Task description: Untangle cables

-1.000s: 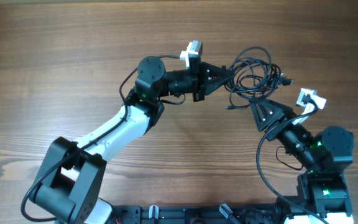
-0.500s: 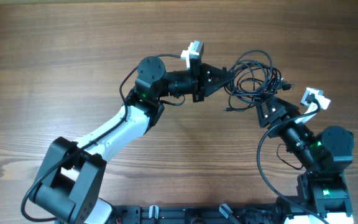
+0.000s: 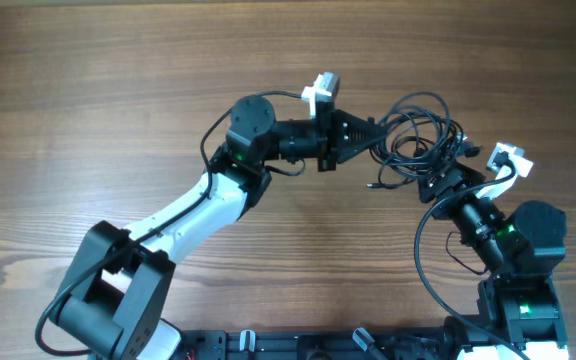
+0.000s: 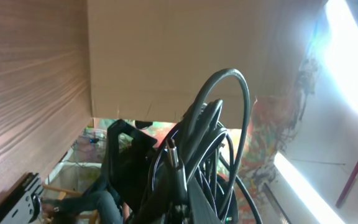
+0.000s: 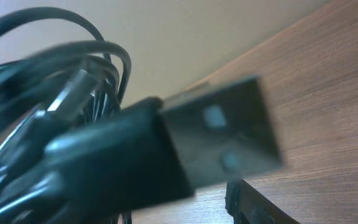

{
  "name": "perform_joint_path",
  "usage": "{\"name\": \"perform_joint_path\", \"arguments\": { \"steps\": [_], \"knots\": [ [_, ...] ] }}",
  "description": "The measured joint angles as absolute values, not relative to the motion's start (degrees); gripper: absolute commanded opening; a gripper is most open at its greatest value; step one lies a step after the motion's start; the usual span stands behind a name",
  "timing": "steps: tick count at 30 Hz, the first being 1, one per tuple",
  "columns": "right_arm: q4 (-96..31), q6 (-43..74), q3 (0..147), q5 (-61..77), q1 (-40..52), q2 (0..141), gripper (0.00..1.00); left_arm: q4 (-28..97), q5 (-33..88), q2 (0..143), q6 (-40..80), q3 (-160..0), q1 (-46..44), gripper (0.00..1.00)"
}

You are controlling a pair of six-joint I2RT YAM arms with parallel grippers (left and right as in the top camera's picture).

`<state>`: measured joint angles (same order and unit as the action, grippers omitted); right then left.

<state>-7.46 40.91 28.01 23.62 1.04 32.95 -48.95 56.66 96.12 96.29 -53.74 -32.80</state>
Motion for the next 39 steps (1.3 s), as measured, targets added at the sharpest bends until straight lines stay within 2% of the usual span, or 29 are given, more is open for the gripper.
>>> {"name": "perform_joint_path", "arguments": {
  "steps": [6,10,14,18,33,39],
  "knots": [
    [-9.52,37.56,28.03,23.68,1.04,33.01,0.67,-55.86,55.86,96.12,96.57,-53.74,-34.68,0.04],
    [-14.09,35.68,28.03,18.7,1.04,33.1,0.83,-59.18,55.59,96.12,97.23,-53.74,-34.87,0.04],
    [-18.0,34.92,28.05,11.79,1.04,33.17,0.88,-59.22,55.61,96.12,97.71,-53.74,-34.3,0.04],
    [-18.2,34.61,28.05,8.73,1.04,33.17,1.0,-59.22,55.61,96.12,97.78,-53.74,-32.67,0.04],
    [-14.85,19.49,28.05,24.86,1.04,33.17,1.0,-55.07,55.35,96.12,93.27,-53.74,-26.44,0.04],
    [-9.89,21.43,28.08,30.72,1.04,33.17,1.0,-55.05,54.96,96.12,93.36,-53.74,-26.17,0.04]
  ]
}}
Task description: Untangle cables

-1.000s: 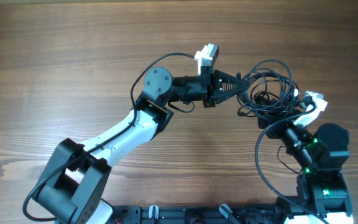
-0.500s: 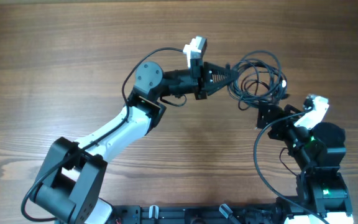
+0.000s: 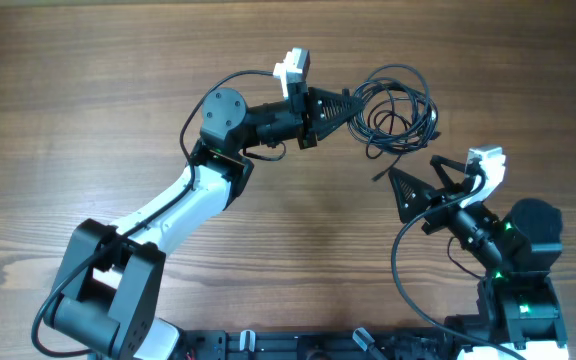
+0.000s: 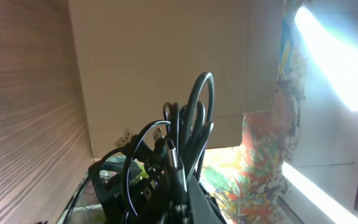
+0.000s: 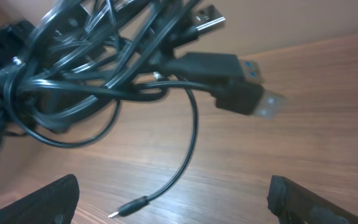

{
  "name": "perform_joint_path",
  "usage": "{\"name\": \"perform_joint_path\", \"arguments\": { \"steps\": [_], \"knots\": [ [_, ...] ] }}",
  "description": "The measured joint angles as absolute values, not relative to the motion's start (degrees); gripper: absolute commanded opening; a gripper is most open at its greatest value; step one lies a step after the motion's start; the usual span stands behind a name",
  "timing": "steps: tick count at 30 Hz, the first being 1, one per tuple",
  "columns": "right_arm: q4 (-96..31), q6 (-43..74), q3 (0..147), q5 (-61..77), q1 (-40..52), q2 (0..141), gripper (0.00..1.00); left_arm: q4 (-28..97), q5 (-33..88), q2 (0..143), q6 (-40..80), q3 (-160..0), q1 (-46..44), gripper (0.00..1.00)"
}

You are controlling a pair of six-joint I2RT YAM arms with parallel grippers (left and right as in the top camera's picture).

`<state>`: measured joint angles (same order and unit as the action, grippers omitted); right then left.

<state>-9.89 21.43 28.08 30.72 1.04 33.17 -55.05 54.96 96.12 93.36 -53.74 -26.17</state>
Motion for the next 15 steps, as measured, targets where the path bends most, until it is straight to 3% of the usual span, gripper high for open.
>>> {"name": "perform_joint_path", "arguments": {
  "steps": [7,15],
  "knots": [
    [-7.14,37.58,28.08,32.03,1.04,33.17,1.0,-55.07,54.37,96.12,94.19,-53.74,-27.75,0.04],
    [-6.94,41.39,28.08,33.21,1.04,35.29,1.0,-55.07,52.62,96.12,95.07,-53.74,-31.7,0.04]
  ]
}}
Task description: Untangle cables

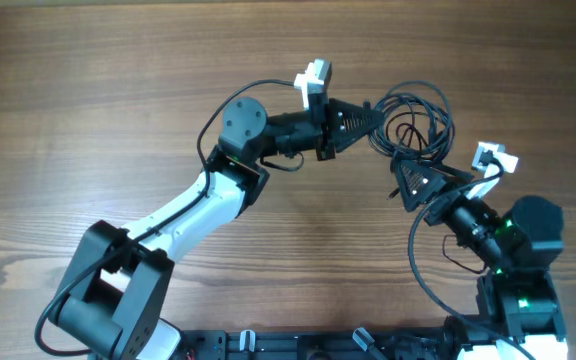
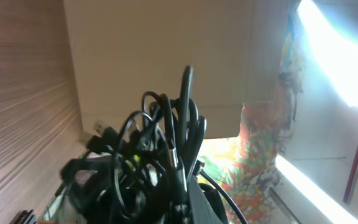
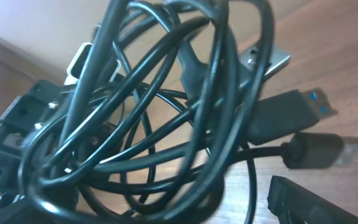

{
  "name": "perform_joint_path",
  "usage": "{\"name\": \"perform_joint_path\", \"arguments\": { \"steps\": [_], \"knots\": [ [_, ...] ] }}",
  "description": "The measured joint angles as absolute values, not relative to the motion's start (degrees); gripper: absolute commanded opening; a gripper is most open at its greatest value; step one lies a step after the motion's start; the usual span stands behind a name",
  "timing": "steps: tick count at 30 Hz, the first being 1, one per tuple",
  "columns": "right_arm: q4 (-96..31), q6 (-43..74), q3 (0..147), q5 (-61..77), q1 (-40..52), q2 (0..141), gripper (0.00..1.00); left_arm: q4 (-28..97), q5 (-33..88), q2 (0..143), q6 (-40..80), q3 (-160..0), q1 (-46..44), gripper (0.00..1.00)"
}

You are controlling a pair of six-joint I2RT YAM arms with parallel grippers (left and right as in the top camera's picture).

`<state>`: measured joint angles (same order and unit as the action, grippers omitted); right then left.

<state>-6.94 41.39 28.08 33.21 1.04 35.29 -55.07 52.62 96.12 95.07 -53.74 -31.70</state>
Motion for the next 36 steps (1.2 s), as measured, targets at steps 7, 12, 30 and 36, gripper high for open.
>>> {"name": "perform_joint_path", "arguments": {
  "steps": [7,12,30,36],
  "knots": [
    [-4.89,41.39,28.08,34.98,1.04,41.5,1.0,-55.09,51.16,96.12,95.48,-53.74,-31.99,0.04],
    [1.65,40.18,28.08,42.15,1.04,41.87,1.0,-55.11,50.41,96.12,95.44,-53.74,-32.32,0.04],
    [3.53,38.5,28.08,49.08,0.99,47.2,1.0,-63.22,49.15,96.12,97.65,-53.74,-32.95,0.04],
    [5.28,38.39,28.08,49.08,0.99,47.2,1.0,-63.37,49.25,96.12,97.84,-53.74,-30.09,0.04]
  ]
}}
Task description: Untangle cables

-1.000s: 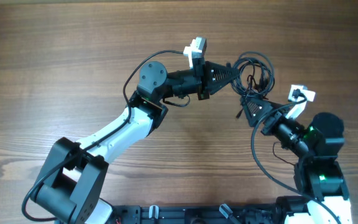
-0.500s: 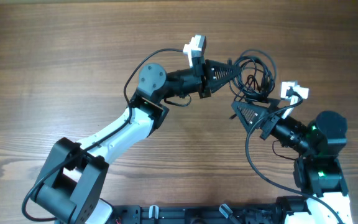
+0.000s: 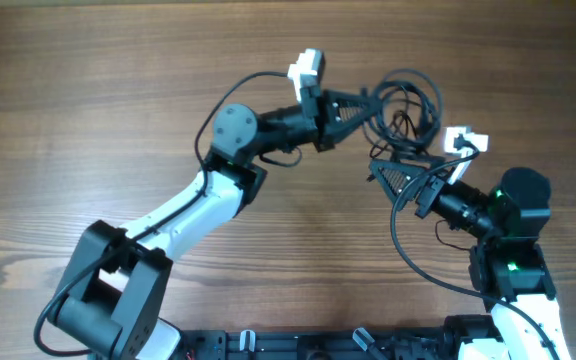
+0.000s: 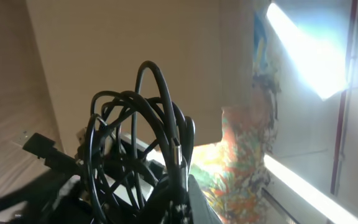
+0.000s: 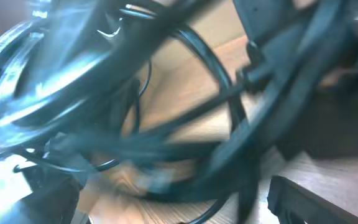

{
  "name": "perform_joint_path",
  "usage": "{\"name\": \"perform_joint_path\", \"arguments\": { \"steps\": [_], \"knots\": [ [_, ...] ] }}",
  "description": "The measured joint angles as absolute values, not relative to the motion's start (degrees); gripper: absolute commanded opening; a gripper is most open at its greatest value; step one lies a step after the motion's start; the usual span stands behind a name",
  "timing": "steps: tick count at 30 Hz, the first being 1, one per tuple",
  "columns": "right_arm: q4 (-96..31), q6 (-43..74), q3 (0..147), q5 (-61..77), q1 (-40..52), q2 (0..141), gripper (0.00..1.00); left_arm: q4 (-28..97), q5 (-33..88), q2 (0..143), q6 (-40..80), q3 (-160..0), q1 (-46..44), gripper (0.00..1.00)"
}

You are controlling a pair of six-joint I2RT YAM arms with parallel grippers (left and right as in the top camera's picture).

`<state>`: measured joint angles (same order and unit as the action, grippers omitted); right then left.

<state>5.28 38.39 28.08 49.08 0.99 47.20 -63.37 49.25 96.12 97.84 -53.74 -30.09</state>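
Note:
A tangle of black cables (image 3: 408, 100) with USB plugs hangs off the table at the far right, and my left gripper (image 3: 366, 106) is shut on it from the left. In the left wrist view the loops (image 4: 135, 143) rise above the left gripper (image 4: 180, 200). My right gripper (image 3: 380, 176) stands open just below the bundle, pointing left. The right wrist view shows blurred cable loops (image 5: 185, 118) filling the frame, close over the right gripper (image 5: 179, 208), whose fingers (image 5: 316, 199) are wide apart.
The brown wooden table (image 3: 88, 100) lies all around. A thin loose cable end (image 3: 378, 150) dangles from the bundle toward the right gripper. The right arm's own lead (image 3: 403, 250) curves over the table in front of it.
The left gripper and the bundle have shifted a little to the left and farther away. The right gripper has moved left, closer under the cables, which now blur across its view.
At first the right gripper was pressed against the bundle, a USB plug filling its view, while the left gripper held the tangle. Then the left had it farther left and the right stood open, apart. Later the two were closer, and now the open right sits just beneath it.

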Motion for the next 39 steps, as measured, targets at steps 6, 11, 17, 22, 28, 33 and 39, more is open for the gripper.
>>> {"name": "perform_joint_path", "arguments": {
  "steps": [6,11,17,22,28,33,39],
  "knots": [
    [12.78,52.69,28.08,49.06,0.99,47.31,1.0,-69.95,49.3,96.12,100.03,-53.74,-24.47,0.04],
    [15.35,67.88,28.08,49.12,0.99,47.31,1.0,-76.66,48.69,96.12,102.5,-53.74,-23.0,0.04],
    [17.37,80.51,28.08,50.11,0.99,47.31,1.0,-79.85,47.11,96.12,103.22,-53.74,-23.2,0.04],
    [21.23,87.77,28.08,51.53,2.22,47.31,1.0,-79.88,45.54,96.12,101.91,-53.74,-25.39,0.04],
    [21.5,89.32,28.08,52.07,2.59,47.31,1.0,-79.9,44.1,96.12,100.09,-53.74,-28.32,0.04],
    [21.5,89.34,28.08,52.1,2.59,47.31,1.0,-79.92,42.87,96.12,96.92,-53.74,-30.76,0.04],
    [21.54,88.4,28.08,52.73,2.59,48.05,0.99,-79.77,40.86,96.12,93.49,-53.74,-33.58,0.04]
  ]
}}
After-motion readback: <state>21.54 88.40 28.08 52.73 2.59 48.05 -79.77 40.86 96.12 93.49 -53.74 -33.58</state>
